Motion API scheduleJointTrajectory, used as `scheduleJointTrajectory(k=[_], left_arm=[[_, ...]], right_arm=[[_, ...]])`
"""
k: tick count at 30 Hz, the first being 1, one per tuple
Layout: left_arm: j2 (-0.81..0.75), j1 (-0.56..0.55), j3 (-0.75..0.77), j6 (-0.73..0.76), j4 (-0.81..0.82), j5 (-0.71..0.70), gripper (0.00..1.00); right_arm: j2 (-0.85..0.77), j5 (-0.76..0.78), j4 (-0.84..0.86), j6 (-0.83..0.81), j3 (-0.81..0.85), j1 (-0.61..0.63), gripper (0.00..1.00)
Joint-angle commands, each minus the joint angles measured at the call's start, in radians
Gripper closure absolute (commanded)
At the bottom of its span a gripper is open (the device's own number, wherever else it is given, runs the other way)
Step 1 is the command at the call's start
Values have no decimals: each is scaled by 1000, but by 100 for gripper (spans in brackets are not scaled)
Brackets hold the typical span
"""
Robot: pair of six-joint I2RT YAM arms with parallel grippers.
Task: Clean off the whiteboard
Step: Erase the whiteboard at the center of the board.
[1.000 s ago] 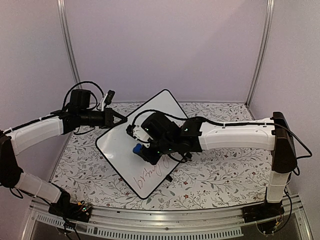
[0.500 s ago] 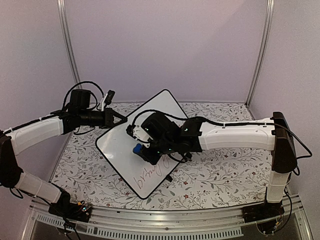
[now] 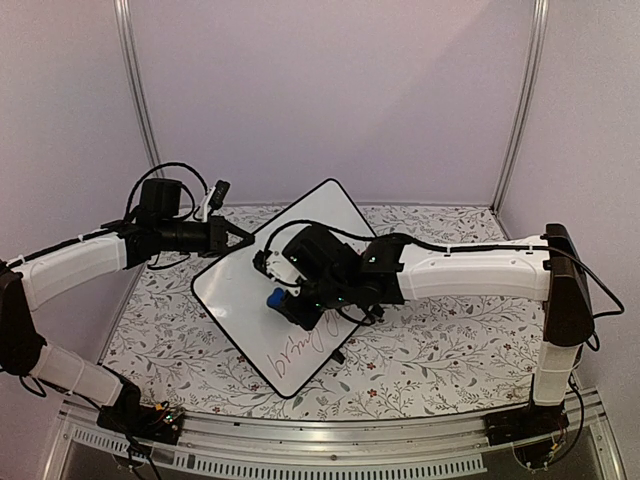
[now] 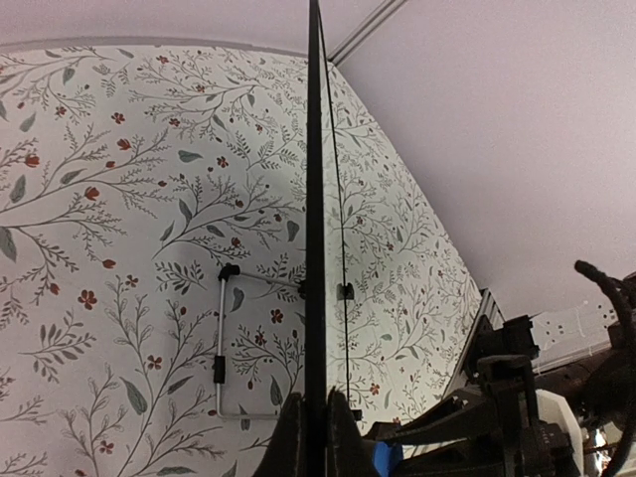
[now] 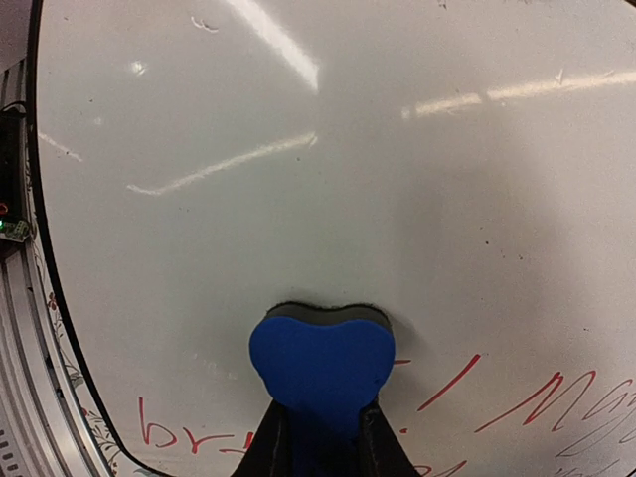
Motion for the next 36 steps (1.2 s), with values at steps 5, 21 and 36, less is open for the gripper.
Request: scheduleJointTrajectory(k=[5,21,36], left_arm=[[16,-16,11,27,-10,2,100],[18,-14,9,26,-10,1,100],[17,-15,10,26,-9,0,100]], right_arm=[[-18,6,-13,9,13,-3,96],[-6,-4,-5,49,-84,-3,96],[-27,-13,2,77,-182,-3,97]])
